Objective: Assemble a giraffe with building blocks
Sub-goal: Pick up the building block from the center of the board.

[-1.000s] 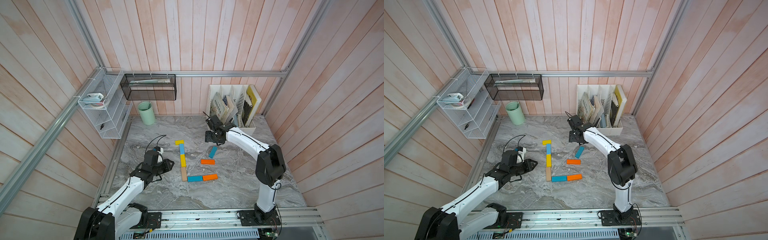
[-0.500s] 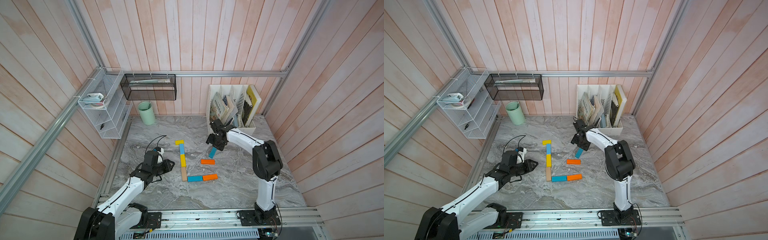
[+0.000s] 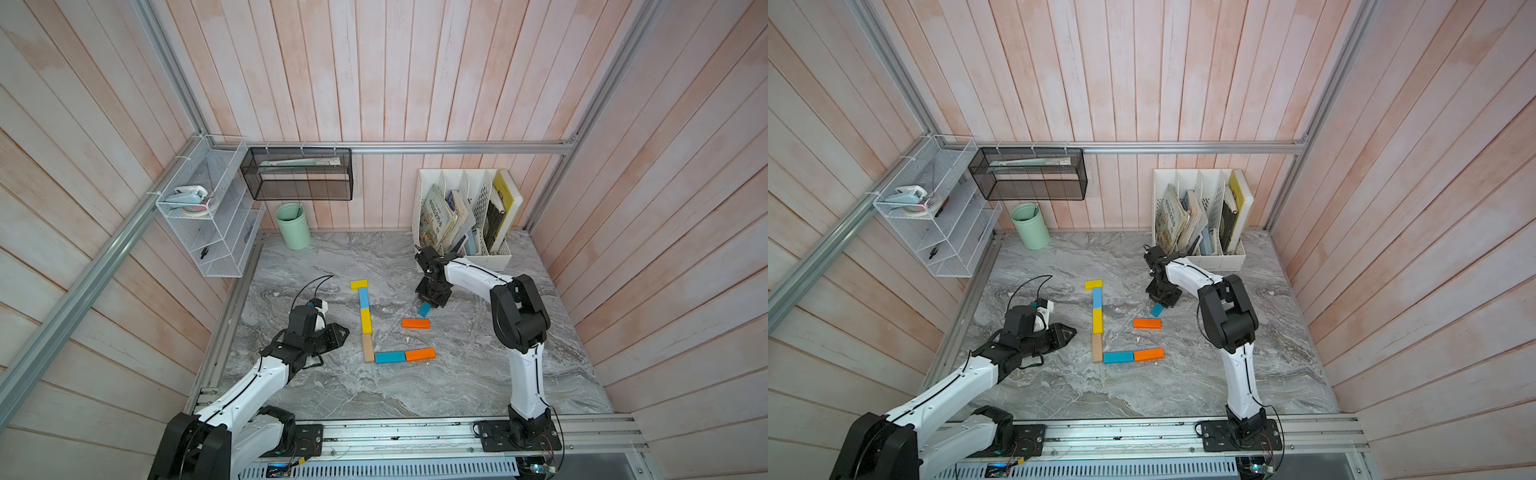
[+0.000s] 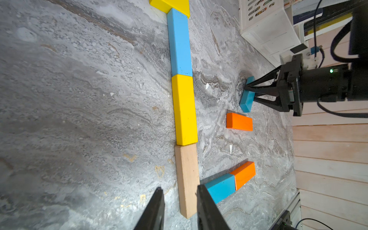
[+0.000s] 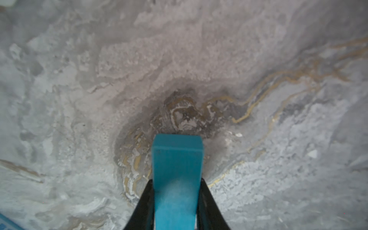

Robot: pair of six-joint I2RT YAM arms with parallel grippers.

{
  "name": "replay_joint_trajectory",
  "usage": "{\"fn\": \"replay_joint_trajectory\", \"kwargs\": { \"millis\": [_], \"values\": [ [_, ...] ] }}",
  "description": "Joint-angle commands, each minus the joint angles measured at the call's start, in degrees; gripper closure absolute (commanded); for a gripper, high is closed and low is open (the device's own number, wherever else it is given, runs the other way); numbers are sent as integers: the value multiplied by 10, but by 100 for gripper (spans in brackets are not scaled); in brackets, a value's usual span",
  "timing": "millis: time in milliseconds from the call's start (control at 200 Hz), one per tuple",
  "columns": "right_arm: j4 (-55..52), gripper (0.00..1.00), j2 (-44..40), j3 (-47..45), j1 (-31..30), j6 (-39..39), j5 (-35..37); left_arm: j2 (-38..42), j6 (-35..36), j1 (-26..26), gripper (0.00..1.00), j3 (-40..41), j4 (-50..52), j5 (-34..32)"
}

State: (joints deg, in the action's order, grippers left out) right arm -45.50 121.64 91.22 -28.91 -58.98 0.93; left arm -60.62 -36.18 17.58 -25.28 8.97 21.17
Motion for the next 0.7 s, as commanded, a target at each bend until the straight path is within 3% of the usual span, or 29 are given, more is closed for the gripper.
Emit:
{"fn": "replay_joint_trajectory", "kwargs": {
  "millis": [0,50,130,305,400,495,625,695],
  "values": [
    [13,92,-13,-32,-2,9,14,6,3,-3,68,5,-12,9],
    [22,100,-28,-40,-2,28,25,6,3,-3,68,5,-12,10],
    [24,100,-66,-44,-4,74,69,3,12,-3,67,1,-8,11],
    [27,100,-218,-105,-17,151,204,-28,45,7,55,-43,6,37],
    [56,100,-308,-172,-17,201,196,-64,26,24,52,-67,-13,47],
    [91,100,-392,-246,-16,230,173,-120,21,88,51,-132,-5,1],
    [123,100,-491,-320,-16,240,143,-223,20,141,51,-251,12,-12],
    [122,100,-520,-330,-16,254,129,-274,53,157,51,-339,33,-1]
  ]
}}
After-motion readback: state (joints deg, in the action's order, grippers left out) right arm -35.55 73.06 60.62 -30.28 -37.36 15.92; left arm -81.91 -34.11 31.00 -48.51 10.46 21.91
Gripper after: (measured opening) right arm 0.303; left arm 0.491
